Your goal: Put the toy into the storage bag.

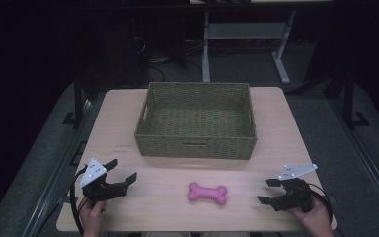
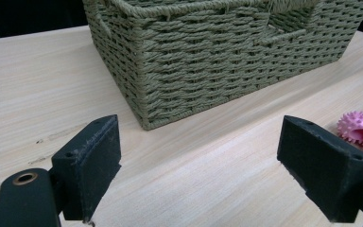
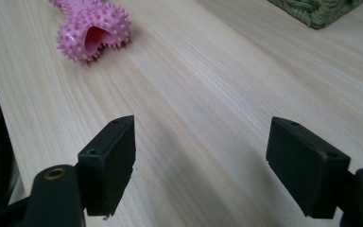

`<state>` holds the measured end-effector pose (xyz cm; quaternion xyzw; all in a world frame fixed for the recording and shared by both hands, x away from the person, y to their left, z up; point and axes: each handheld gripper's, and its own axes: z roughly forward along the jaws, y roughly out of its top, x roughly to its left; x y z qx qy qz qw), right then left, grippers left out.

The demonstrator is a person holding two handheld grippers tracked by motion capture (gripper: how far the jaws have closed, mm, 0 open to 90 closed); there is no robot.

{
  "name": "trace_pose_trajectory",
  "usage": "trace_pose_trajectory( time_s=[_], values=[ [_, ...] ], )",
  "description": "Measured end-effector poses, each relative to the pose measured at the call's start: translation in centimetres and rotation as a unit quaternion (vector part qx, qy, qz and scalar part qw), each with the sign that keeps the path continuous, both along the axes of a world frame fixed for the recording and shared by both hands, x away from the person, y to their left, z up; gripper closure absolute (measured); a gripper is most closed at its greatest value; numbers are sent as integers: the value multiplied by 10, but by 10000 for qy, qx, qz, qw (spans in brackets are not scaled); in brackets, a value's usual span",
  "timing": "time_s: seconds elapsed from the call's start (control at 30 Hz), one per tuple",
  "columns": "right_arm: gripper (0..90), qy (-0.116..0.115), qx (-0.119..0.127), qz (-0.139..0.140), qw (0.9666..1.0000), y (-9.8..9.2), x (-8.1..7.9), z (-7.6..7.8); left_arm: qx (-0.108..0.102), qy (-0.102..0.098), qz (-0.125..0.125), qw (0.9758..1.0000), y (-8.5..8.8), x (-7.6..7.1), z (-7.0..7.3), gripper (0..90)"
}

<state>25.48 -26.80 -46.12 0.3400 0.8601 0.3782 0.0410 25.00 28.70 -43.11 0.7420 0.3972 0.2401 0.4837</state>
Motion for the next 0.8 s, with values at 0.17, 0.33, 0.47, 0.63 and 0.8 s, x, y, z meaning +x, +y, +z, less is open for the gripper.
trace_pose_trajectory(
  time_s=[0.17, 0.33, 0.47, 0.63, 0.8],
  values=[
    [241, -5, -7, 43, 10000, 2, 0, 0, -13, -10, -41, 10000, -1, -1, 0, 138],
    [241, -60, -7, 97, 9999, 5, 0, 4, -20, -20, -88, 10000, -2, -1, 0, 138],
    [234, -71, -42, 159, 9998, 9, 2, 8, 31, -44, -68, 10000, -3, -3, 0, 138],
    [214, -14, -178, 239, 9996, 16, 6, 12, 50, -45, -68, 10000, -2, -3, 0, 138],
    [210, 22, -360, 368, 9987, 26, 10, 17, 8, -63, -34, 10000, 0, -4, 0, 138]
  ],
)
